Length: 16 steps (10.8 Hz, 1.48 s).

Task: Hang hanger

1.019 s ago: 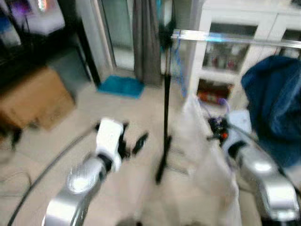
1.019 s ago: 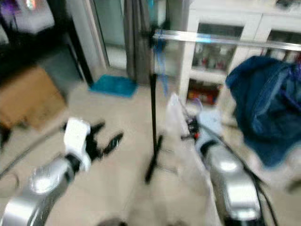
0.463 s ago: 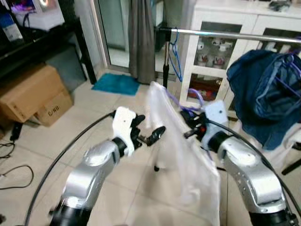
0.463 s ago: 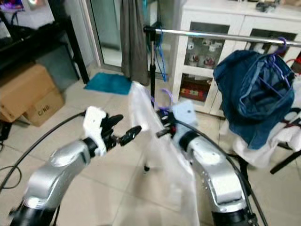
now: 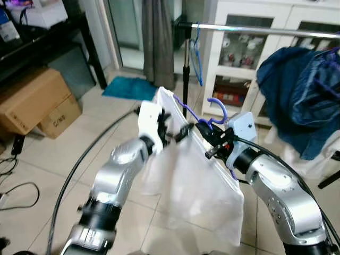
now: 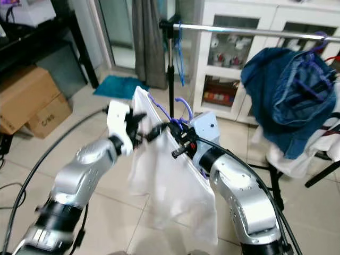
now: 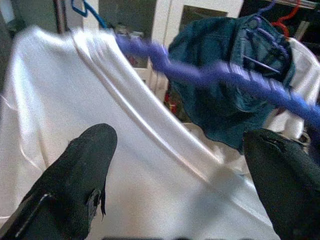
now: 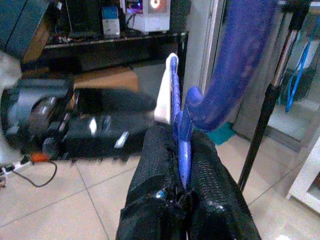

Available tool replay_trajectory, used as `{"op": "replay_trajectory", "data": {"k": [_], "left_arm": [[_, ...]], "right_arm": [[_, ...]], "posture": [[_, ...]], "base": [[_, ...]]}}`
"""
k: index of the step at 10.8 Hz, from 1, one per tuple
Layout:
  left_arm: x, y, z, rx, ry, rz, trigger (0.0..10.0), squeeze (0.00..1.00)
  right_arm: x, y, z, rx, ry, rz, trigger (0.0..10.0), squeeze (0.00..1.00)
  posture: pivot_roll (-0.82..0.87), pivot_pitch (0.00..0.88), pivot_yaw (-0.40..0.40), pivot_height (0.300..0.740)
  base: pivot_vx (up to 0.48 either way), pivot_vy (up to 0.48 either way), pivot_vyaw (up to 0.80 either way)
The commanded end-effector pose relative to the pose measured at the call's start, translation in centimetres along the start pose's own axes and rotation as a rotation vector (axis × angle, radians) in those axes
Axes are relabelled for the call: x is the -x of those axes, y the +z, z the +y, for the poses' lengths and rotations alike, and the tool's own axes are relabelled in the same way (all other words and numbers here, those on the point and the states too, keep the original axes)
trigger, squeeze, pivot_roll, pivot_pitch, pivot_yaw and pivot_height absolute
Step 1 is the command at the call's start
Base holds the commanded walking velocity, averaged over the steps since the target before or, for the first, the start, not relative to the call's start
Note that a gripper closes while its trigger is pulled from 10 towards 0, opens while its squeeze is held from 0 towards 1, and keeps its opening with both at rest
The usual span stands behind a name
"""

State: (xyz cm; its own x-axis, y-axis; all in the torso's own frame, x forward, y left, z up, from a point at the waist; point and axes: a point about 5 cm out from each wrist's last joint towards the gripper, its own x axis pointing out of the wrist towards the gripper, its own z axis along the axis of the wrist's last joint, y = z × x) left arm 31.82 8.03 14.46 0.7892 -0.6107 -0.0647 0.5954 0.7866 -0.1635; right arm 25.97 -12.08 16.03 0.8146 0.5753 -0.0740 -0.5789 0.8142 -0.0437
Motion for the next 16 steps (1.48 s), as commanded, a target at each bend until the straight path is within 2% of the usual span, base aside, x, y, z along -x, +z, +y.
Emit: {"op": "replay_trajectory", "data": {"k": [1, 3, 4, 5, 8, 12, 16], "left_arm": [[-0.2, 0.2, 0.8, -0.006, 0.040, -0.007, 9.3, 0.00], [-0.7, 0.6, 1.4, 0.002, 0.058, -0.027, 3.0, 0.00], [-1.0, 0.5, 1.4, 0.003, 0.047, -0.029, 0.8, 0.00], [-1.1, 0.5, 1.5, 0.003, 0.037, -0.025, 0.0, 0.00], [-1.6, 0.8, 1.3, -0.010, -0.024, -0.038, 0.0, 0.00], [-1.9, 0.9, 1.2, -0.018, -0.035, -0.043, 0.0, 0.00], [-1.5, 0.5, 1.1, -0.024, -0.029, -0.048, 0.0, 0.00]], "right_arm": [[0.2, 1.5, 0.2, 0.009, 0.024, -0.088, 0.0, 0.00], [0.3, 1.9, 0.3, 0.000, 0.049, -0.113, 0.0, 0.00], [0.3, 2.0, 0.4, -0.002, 0.054, -0.121, 0.0, 0.00], [0.3, 2.1, 0.4, -0.004, 0.059, -0.129, 0.0, 0.00], [0.5, 2.2, 0.5, -0.008, 0.071, -0.136, 0.0, 0.00], [0.6, 2.1, 0.5, -0.004, 0.066, -0.132, 0.0, 0.00], [0.5, 1.7, 0.1, 0.016, 0.044, -0.103, 0.0, 0.00]], "posture": [[-0.10, 0.000, 0.056, 0.740], [-0.10, 0.000, 0.055, 0.740], [-0.10, 0.000, 0.055, 0.740], [-0.11, 0.000, 0.055, 0.740], [-0.11, 0.000, 0.053, 0.740], [-0.11, 0.000, 0.055, 0.740], [-0.11, 0.000, 0.051, 0.740]], "base": [[0.000, 0.000, 0.00], [0.000, 0.000, 0.00], [0.000, 0.000, 0.00], [0.000, 0.000, 0.00], [0.000, 0.000, 0.00], [0.000, 0.000, 0.00], [0.000, 0.000, 0.00]]}}
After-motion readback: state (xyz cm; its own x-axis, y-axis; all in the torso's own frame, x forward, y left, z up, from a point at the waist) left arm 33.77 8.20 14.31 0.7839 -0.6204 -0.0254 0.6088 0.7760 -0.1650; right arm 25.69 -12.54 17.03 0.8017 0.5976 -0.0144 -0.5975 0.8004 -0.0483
